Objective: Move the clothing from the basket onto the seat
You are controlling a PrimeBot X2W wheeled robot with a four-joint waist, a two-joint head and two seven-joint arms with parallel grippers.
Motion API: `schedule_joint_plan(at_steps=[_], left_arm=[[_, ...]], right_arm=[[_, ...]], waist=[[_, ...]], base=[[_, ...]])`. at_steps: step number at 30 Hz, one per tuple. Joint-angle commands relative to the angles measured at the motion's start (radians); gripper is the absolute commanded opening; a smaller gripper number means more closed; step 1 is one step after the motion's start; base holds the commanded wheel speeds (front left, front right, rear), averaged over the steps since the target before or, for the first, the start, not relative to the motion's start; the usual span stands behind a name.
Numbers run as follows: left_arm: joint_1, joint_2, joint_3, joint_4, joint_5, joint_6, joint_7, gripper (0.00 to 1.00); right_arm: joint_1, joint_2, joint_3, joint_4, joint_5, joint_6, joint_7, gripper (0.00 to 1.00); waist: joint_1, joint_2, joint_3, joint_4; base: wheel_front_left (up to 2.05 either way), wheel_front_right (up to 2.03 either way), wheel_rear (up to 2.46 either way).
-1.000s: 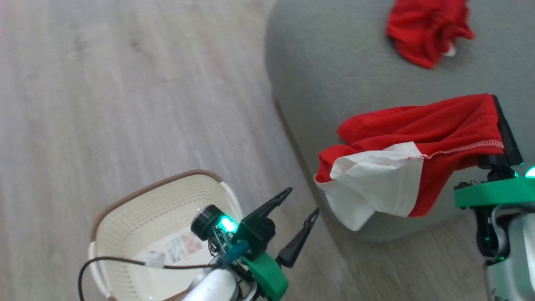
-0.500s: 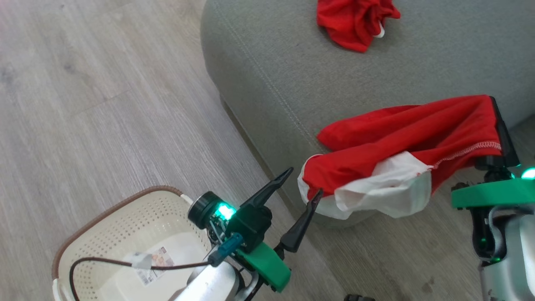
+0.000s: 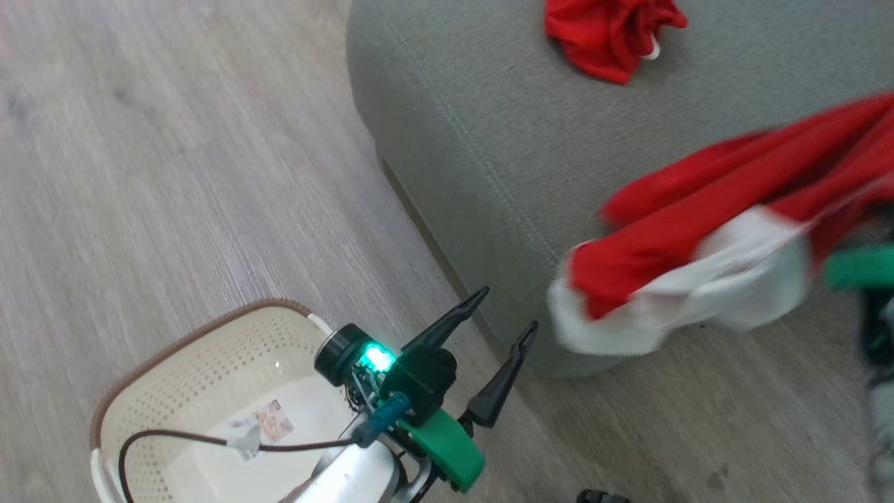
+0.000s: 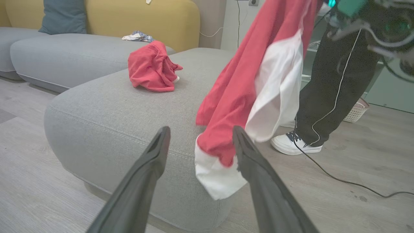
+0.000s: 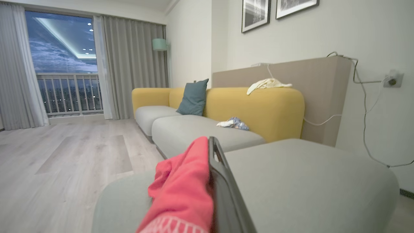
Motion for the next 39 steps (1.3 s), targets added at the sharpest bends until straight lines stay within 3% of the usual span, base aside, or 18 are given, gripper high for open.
schedule_joint_plan(at_steps=[1,11,20,27,30,39], left_arm=[[-0.047,-0.002,0.027,-0.019,0.014,-0.006,-0.005,1.00],[-0.102,-0.002,0.013,0.017,0.031,-0.011,-0.005,1.00],[-0.154,-0.002,0.016,0.033,0.065,-0.015,-0.005,1.00],[-0.199,-0.002,0.006,0.044,0.098,-0.020,-0.005,1.00],[-0.224,-0.002,0.007,0.046,0.106,-0.016,-0.005,1.00],[-0.279,-0.002,-0.007,0.048,0.140,-0.010,-0.005,1.00]], right_arm=[[-0.097,-0.061,-0.001,-0.032,0.010,0.000,0.000,0.00],[-0.405,-0.322,-0.069,0.035,0.067,0.000,0.000,0.00],[-0.679,-0.505,0.004,0.218,0.110,0.000,0.000,0.00],[-0.838,-0.572,0.009,0.399,0.171,0.000,0.000,0.00],[-0.900,-0.612,0.028,0.470,0.160,0.000,0.000,0.00],[-1.020,-0.641,0.022,0.619,0.106,0.000,0.000,0.00]], waist=[[0.0000,0.0000,0.019,0.016],[0.0000,0.0000,0.102,0.095],[0.0000,0.0000,0.207,0.148],[0.0000,0.0000,0.306,0.188],[0.0000,0.0000,0.360,0.213],[0.0000,0.0000,0.464,0.299]], base=[[0.00,0.00,0.00],[0.00,0.00,0.00],[0.00,0.00,0.00],[0.00,0.00,0.00],[0.00,0.00,0.00],[0.00,0.00,0.00]])
